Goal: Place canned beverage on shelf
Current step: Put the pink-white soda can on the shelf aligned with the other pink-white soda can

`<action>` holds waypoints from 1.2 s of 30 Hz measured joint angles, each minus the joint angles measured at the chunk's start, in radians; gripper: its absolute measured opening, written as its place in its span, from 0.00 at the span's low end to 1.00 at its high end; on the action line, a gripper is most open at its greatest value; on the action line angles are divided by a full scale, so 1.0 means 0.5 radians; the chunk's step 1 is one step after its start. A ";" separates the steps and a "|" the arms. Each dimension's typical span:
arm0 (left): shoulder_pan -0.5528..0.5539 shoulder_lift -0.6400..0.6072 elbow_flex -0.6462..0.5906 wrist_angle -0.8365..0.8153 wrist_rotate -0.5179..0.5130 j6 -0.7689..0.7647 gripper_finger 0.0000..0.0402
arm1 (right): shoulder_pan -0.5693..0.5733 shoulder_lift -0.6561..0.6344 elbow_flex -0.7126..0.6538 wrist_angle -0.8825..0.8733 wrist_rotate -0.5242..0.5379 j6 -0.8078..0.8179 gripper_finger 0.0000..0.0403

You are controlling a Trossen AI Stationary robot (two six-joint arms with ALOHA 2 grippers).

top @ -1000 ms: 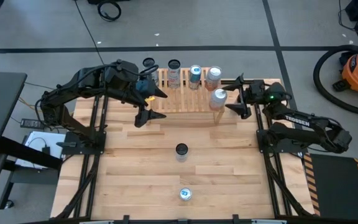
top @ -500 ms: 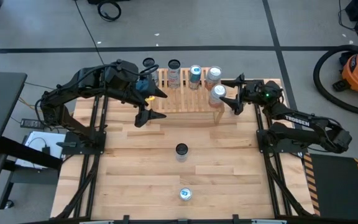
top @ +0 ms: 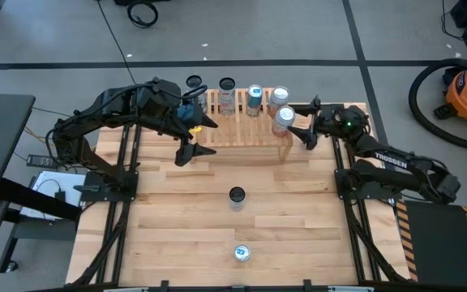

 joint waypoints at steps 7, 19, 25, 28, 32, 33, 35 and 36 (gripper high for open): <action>0.000 0.001 0.000 0.001 0.000 -0.002 0.93 | 0.000 -0.271 0.000 -0.198 0.115 0.002 0.93; 0.000 0.000 0.000 0.006 -0.082 -0.101 0.93 | 0.000 -0.360 0.589 -1.099 0.126 -0.066 0.93; 0.000 0.000 0.000 -0.027 -0.082 -0.103 0.93 | 0.000 -0.180 1.083 -1.662 0.127 -0.074 0.93; 0.000 0.000 0.000 -0.053 -0.082 -0.103 0.93 | 0.000 -0.050 1.308 -1.918 0.205 -0.048 0.93; 0.000 0.000 0.000 -0.053 -0.082 -0.103 0.93 | 0.000 0.131 1.551 -2.166 0.391 0.061 0.93; 0.000 0.000 0.000 -0.053 -0.082 -0.103 0.93 | 0.000 0.172 1.607 -2.231 0.420 0.065 0.93; 0.000 0.000 0.000 -0.053 -0.082 -0.103 0.93 | 0.000 0.250 1.703 -2.363 0.444 0.065 0.93; 0.000 0.000 0.000 -0.053 -0.082 -0.103 0.93 | 0.001 0.288 1.751 -2.427 0.465 0.066 0.93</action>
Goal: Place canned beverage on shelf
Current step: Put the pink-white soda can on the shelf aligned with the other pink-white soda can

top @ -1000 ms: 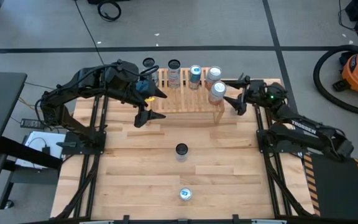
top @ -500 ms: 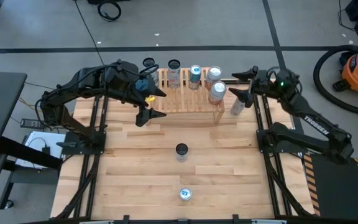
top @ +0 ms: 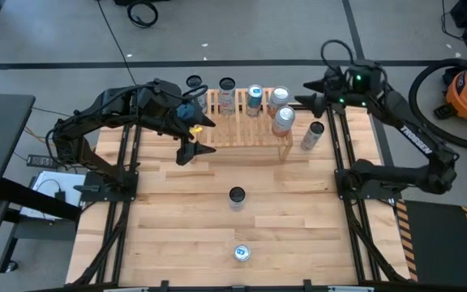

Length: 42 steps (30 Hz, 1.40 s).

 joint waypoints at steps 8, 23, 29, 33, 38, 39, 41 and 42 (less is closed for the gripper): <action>0.000 0.000 0.000 0.000 0.000 -0.002 0.93 | 0.109 0.213 0.226 -0.343 0.064 0.035 0.93; 0.000 0.000 0.000 0.001 0.000 -0.004 0.93 | 0.562 0.435 0.443 -0.700 0.590 0.113 0.93; 0.000 0.000 0.000 0.001 0.000 -0.004 0.93 | 0.674 0.506 0.443 -0.751 0.756 0.141 0.93; 0.000 0.000 0.000 0.000 0.000 -0.004 0.93 | 0.709 0.540 0.443 -0.787 0.807 0.141 0.93; 0.000 0.000 0.000 0.000 0.001 -0.004 0.93 | 0.739 0.571 0.442 -0.834 0.821 0.138 0.93; 0.000 0.001 0.000 0.000 0.000 -0.004 0.93 | 0.739 0.572 0.442 -0.835 0.831 0.121 0.93; 0.000 0.000 0.000 0.000 0.001 -0.004 0.93 | 0.738 0.567 0.442 -0.835 0.844 0.081 0.93; 0.000 0.000 0.000 0.000 0.000 -0.003 0.93 | 0.737 0.565 0.442 -0.839 0.844 0.066 0.93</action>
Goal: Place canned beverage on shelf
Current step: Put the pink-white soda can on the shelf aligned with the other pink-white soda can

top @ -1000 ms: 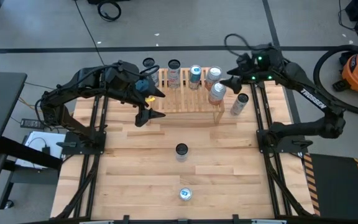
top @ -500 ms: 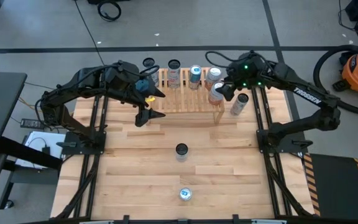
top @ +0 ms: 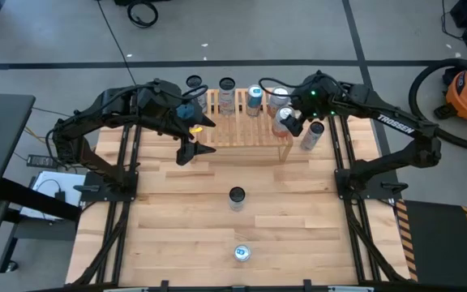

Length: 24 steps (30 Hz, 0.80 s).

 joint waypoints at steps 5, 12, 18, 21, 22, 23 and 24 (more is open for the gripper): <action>0.000 0.001 -0.001 0.000 0.001 0.001 0.93 | 0.000 0.000 0.000 -0.048 0.001 -0.077 0.89; -0.001 0.000 0.000 0.000 0.001 0.002 0.93 | -0.017 0.017 0.001 -0.066 -0.023 -0.209 0.74; 0.000 0.000 0.000 -0.001 0.000 0.003 0.93 | -0.059 0.018 0.001 -0.051 -0.190 -0.412 0.68; 0.000 0.000 0.000 -0.002 0.000 0.003 0.93 | -0.072 0.019 0.001 -0.051 -0.225 -0.565 0.68; -0.001 0.001 0.000 -0.003 0.000 0.003 0.93 | -0.077 0.019 0.001 -0.053 -0.232 -0.616 0.68; -0.001 0.000 0.000 -0.006 0.000 0.003 0.93 | -0.084 0.019 0.001 -0.052 -0.246 -0.661 0.68; 0.000 0.000 0.000 -0.009 0.000 0.003 0.93 | -0.090 0.019 0.001 -0.052 -0.269 -0.702 0.68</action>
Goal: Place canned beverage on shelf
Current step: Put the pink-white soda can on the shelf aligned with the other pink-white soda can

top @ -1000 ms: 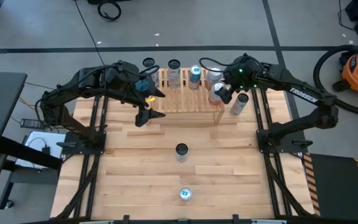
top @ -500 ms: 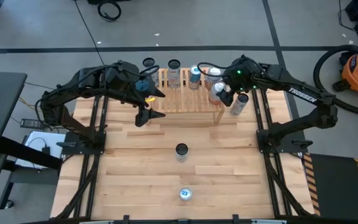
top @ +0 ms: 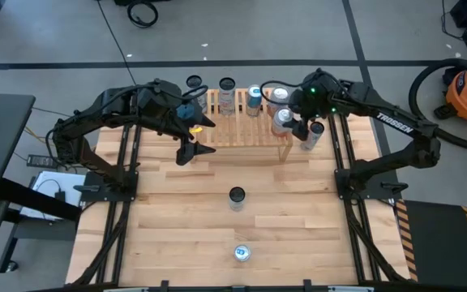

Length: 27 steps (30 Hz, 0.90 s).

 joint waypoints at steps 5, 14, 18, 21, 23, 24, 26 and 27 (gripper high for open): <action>-0.001 0.000 0.000 -0.003 0.000 0.001 0.93 | -0.018 0.000 0.000 -0.003 -0.161 -0.245 0.68; 0.000 0.000 0.000 -0.002 0.000 0.002 0.93 | -0.070 0.000 0.000 -0.046 -0.287 -0.499 0.69; 0.000 0.000 0.000 -0.002 0.000 0.004 0.93 | -0.117 0.000 0.000 -0.079 -0.382 -0.570 0.69; 0.000 0.000 -0.001 -0.002 0.000 0.004 0.93 | -0.148 0.000 0.002 -0.108 -0.428 -0.604 0.69; 0.000 0.000 -0.001 -0.001 0.000 0.004 0.93 | -0.166 0.000 0.002 -0.115 -0.456 -0.638 0.69; 0.000 -0.001 0.000 -0.001 0.000 0.004 0.93 | -0.175 0.000 0.002 -0.115 -0.477 -0.648 0.69; 0.000 0.000 0.000 0.000 0.000 0.004 0.93 | -0.186 0.000 0.001 -0.120 -0.512 -0.661 0.69; 0.000 0.000 0.000 0.000 0.000 0.004 0.93 | -0.190 0.000 0.000 -0.125 -0.520 -0.668 0.69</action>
